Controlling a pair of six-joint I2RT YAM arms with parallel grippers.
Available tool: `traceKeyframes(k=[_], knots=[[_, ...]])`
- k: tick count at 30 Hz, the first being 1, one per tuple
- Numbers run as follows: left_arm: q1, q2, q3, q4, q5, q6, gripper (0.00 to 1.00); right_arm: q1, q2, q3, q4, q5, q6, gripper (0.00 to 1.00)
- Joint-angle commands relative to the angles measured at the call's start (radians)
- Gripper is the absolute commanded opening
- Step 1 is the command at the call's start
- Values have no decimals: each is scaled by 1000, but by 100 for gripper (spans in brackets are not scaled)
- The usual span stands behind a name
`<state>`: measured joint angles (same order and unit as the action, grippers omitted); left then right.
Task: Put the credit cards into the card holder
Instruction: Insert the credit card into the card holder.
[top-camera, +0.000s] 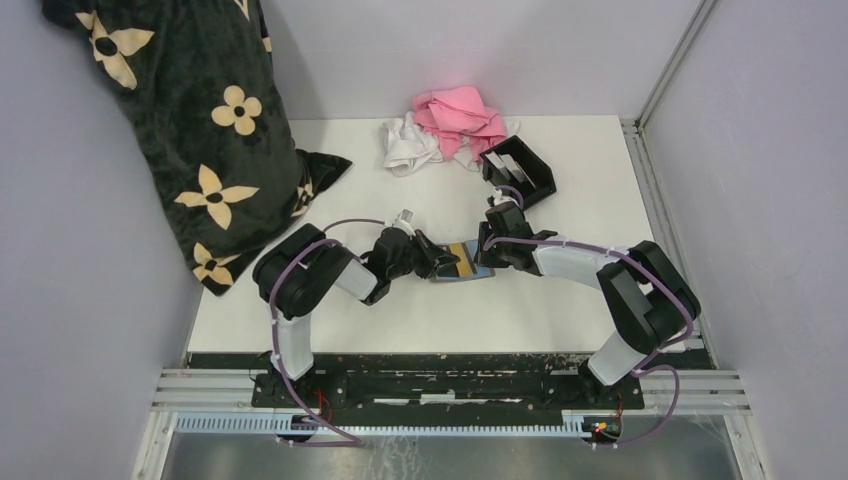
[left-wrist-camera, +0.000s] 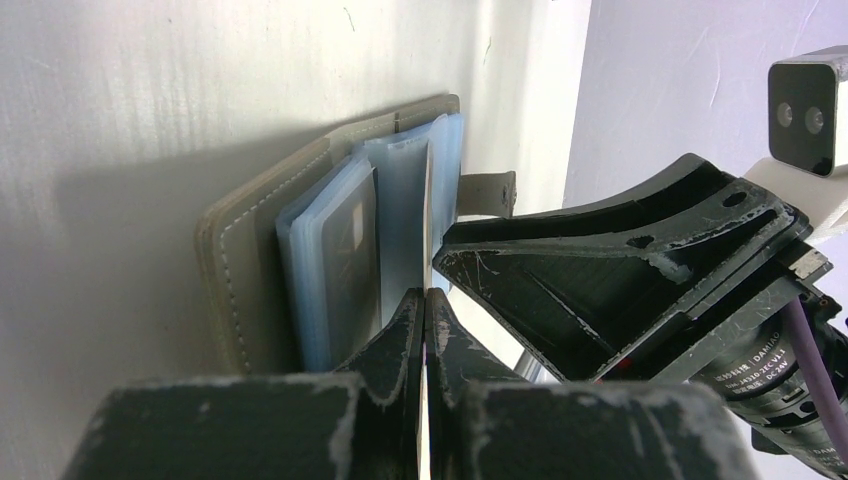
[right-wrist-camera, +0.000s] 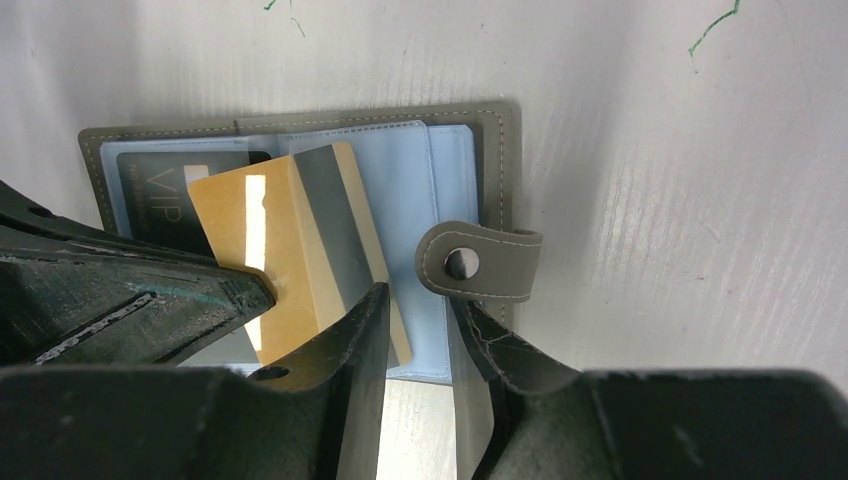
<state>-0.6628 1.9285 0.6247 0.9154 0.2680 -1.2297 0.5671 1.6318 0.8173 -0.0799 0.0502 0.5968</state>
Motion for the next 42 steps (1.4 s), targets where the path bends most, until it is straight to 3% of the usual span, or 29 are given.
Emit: traceKeyframes(k=[1, 24, 42], knots=[[-9, 21, 35, 13, 25, 5, 3, 4, 20, -5, -109, 48, -26, 34], [-20, 74, 110, -27, 43, 11, 4, 18, 12, 20, -130, 43, -29, 38], [-21, 41, 114, -53, 32, 14, 28, 24, -52, 34, -178, 83, -52, 53]])
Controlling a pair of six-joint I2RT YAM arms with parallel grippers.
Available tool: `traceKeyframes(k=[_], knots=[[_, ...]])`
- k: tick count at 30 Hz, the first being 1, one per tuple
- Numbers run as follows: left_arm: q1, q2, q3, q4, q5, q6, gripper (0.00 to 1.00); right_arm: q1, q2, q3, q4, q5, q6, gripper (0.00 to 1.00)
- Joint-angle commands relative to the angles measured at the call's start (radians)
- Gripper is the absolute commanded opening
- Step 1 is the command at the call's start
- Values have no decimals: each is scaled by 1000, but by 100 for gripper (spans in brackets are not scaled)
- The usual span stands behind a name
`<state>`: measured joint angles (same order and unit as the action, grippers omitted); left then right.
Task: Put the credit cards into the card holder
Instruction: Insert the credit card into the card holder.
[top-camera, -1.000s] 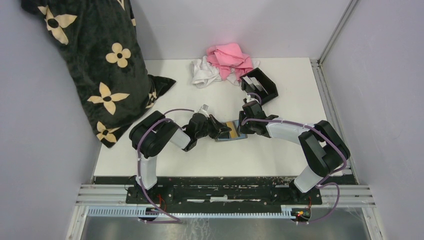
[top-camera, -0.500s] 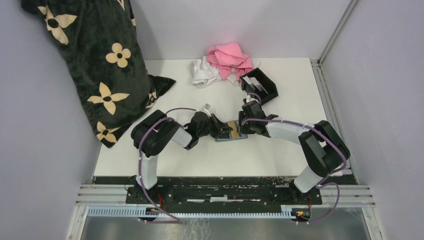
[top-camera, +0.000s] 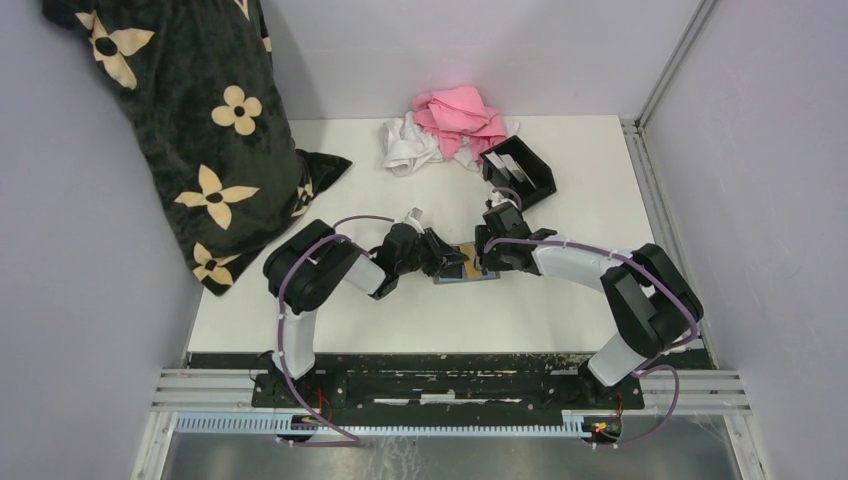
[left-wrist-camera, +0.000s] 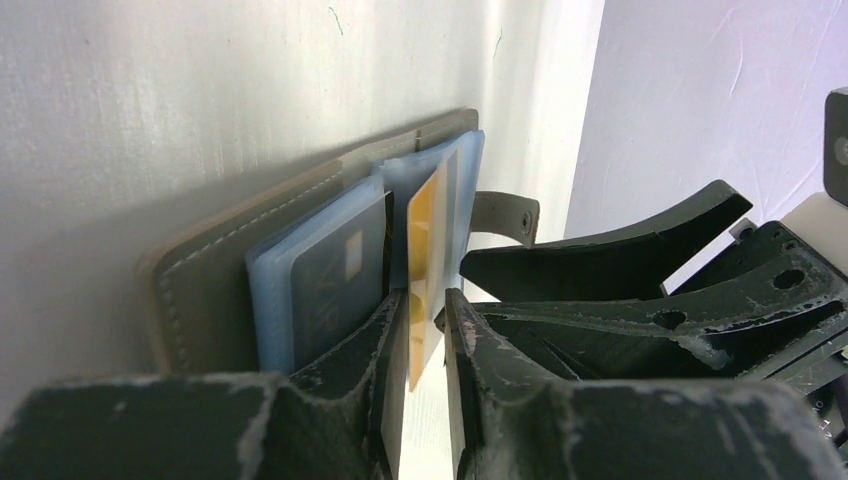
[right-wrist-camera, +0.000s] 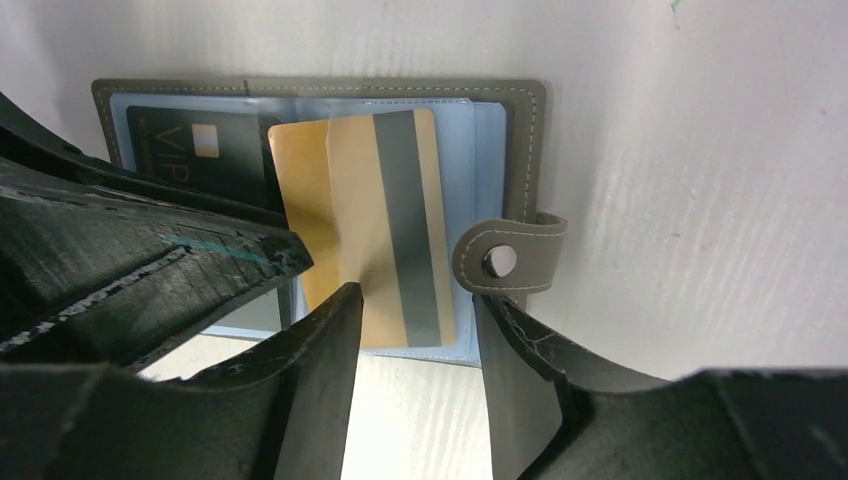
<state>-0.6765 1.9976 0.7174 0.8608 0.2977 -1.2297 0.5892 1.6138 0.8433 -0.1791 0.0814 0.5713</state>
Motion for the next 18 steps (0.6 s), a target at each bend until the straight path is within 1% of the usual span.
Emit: traceKeyframes(k=[1, 8, 15, 18], knots=[[-6, -34, 22, -3, 0, 18, 29, 1, -39, 9, -82, 57, -29, 53], [-6, -78, 28, -63, -18, 52, 32, 2, -79, 8, -83, 76, -37, 53], [-6, -114, 12, -76, -57, 61, 31, 3, -105, 14, -83, 82, -43, 52], [-5, -125, 12, -89, -64, 75, 29, 3, -101, 19, -86, 86, -47, 52]])
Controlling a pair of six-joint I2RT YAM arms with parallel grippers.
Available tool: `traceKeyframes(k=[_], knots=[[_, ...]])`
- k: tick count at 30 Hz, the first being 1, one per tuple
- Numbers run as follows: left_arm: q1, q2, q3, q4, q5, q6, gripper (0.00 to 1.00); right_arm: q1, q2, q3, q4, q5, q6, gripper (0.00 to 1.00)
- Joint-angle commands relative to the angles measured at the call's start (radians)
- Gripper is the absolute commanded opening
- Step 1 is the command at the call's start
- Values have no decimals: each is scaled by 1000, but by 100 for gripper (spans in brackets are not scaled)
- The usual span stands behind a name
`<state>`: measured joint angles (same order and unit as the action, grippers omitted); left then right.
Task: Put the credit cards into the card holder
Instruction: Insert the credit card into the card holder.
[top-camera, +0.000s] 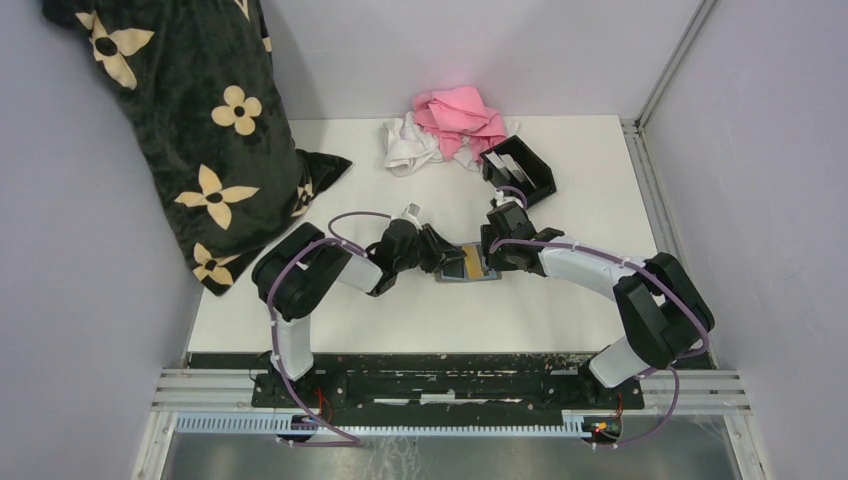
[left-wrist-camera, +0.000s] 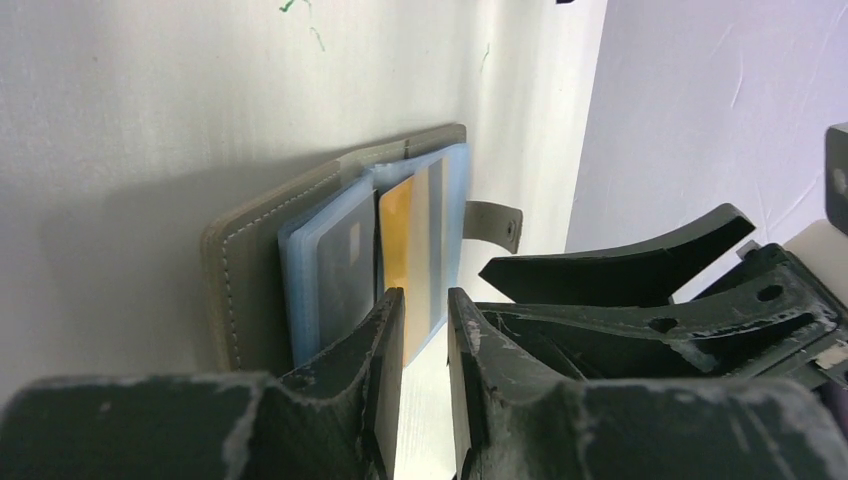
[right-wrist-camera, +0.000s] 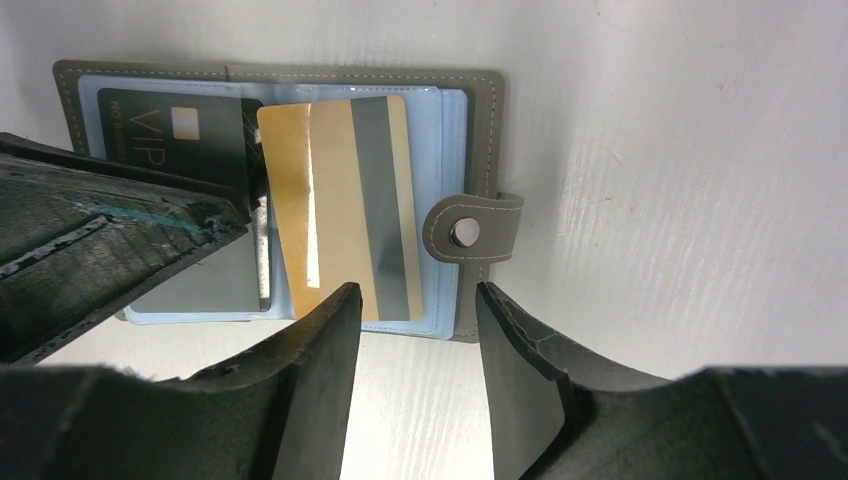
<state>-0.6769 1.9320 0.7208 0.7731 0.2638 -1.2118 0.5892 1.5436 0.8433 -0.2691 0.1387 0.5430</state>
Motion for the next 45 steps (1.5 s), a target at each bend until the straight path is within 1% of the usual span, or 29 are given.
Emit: traceKeyframes(k=[1, 5, 8, 12, 14, 20, 27, 31, 45], knots=[[-6, -63, 9, -6, -32, 62, 28, 3, -26, 21, 5, 29, -20, 52], [-5, -76, 11, -31, -44, 83, 22, 3, -1, 29, 9, 31, -21, 50], [-6, -89, 15, -64, -59, 108, 14, 2, 3, 31, 13, 41, -21, 45], [-8, -97, 35, -124, -72, 146, 6, 2, 9, 38, 10, 53, -27, 40], [-12, -101, 48, -159, -84, 164, 3, 2, 14, 45, 7, 58, -29, 36], [-33, -110, 97, -259, -121, 230, 3, 1, 20, 45, 11, 68, -29, 25], [-67, -104, 186, -419, -197, 307, 3, 2, 33, 49, 9, 74, -30, 19], [-89, -102, 220, -498, -247, 337, 3, 1, 45, 54, 9, 79, -29, 17], [-149, -128, 287, -663, -422, 417, 3, 1, 55, 51, 13, 95, -26, 16]])
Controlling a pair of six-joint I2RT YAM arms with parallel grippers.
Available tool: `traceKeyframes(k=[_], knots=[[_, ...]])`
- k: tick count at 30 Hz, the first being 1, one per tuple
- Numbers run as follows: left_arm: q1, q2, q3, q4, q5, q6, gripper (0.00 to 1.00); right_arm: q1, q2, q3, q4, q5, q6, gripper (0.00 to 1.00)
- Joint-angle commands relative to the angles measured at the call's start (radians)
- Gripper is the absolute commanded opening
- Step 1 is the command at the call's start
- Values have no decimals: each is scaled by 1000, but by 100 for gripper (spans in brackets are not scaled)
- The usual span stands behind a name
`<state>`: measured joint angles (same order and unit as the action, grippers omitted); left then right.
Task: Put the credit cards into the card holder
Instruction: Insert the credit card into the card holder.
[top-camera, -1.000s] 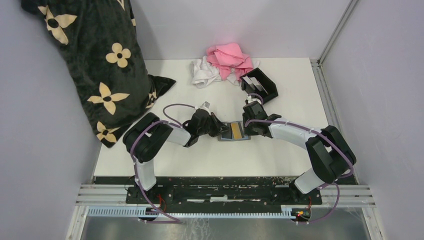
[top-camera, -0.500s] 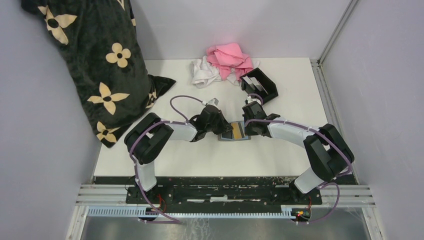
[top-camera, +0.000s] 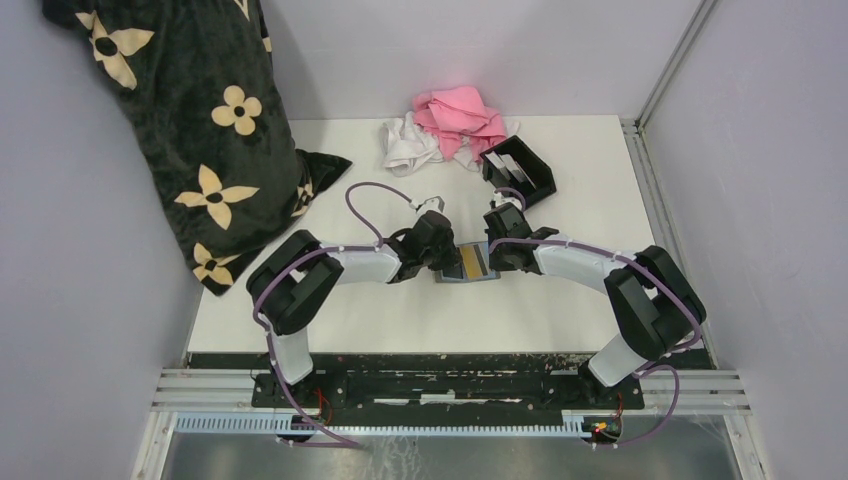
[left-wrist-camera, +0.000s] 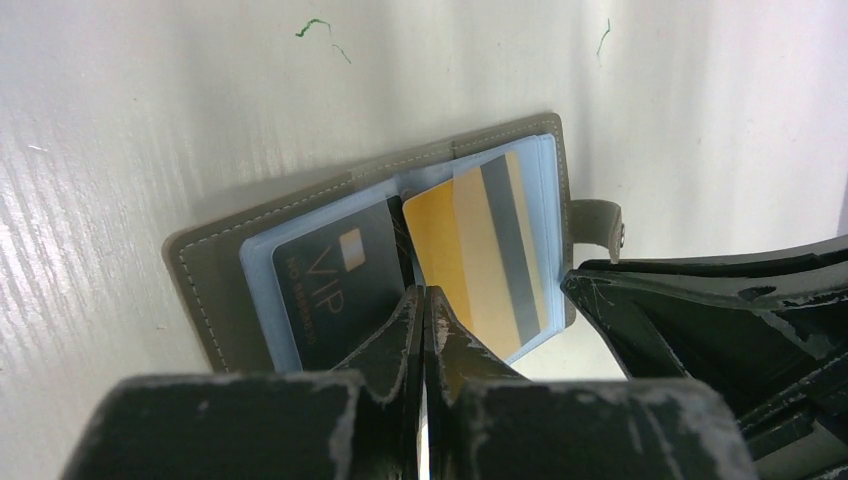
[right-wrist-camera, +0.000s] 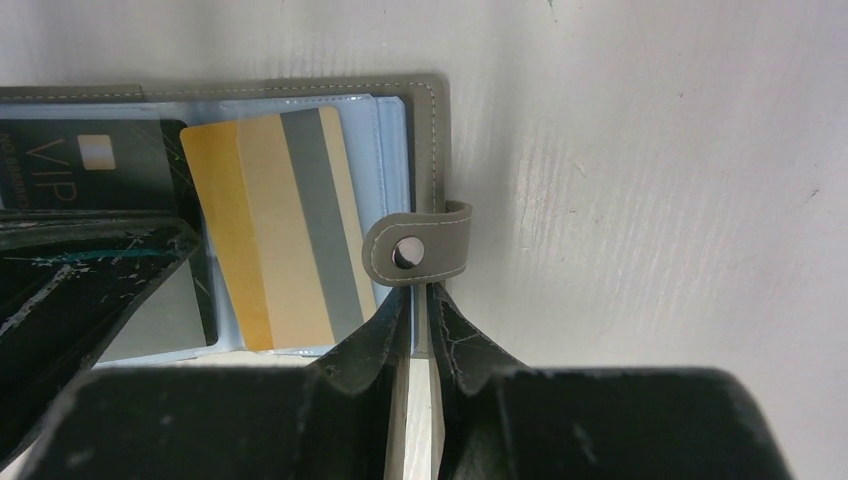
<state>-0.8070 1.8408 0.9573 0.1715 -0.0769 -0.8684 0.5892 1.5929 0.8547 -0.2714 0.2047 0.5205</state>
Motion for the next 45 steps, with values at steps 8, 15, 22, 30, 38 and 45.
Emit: traceKeyframes(k=[8, 15, 22, 30, 38, 45], knots=[[-38, -25, 70, -97, -118, 91, 3, 1, 15, 38, 17, 30, -4, 16], [-60, -14, 94, -138, -160, 101, 3, 0, 18, 33, 21, 31, -3, 16], [-82, 11, 136, -186, -199, 117, 3, 0, 15, 33, 21, 32, -2, 16], [-102, 44, 175, -248, -236, 121, 3, 0, 14, 28, 21, 32, 0, 16], [-114, 50, 181, -298, -282, 121, 3, -2, 24, 21, 28, 32, 0, 15], [-114, 68, 183, -305, -292, 120, 3, -1, 26, 23, 31, 26, 1, 15]])
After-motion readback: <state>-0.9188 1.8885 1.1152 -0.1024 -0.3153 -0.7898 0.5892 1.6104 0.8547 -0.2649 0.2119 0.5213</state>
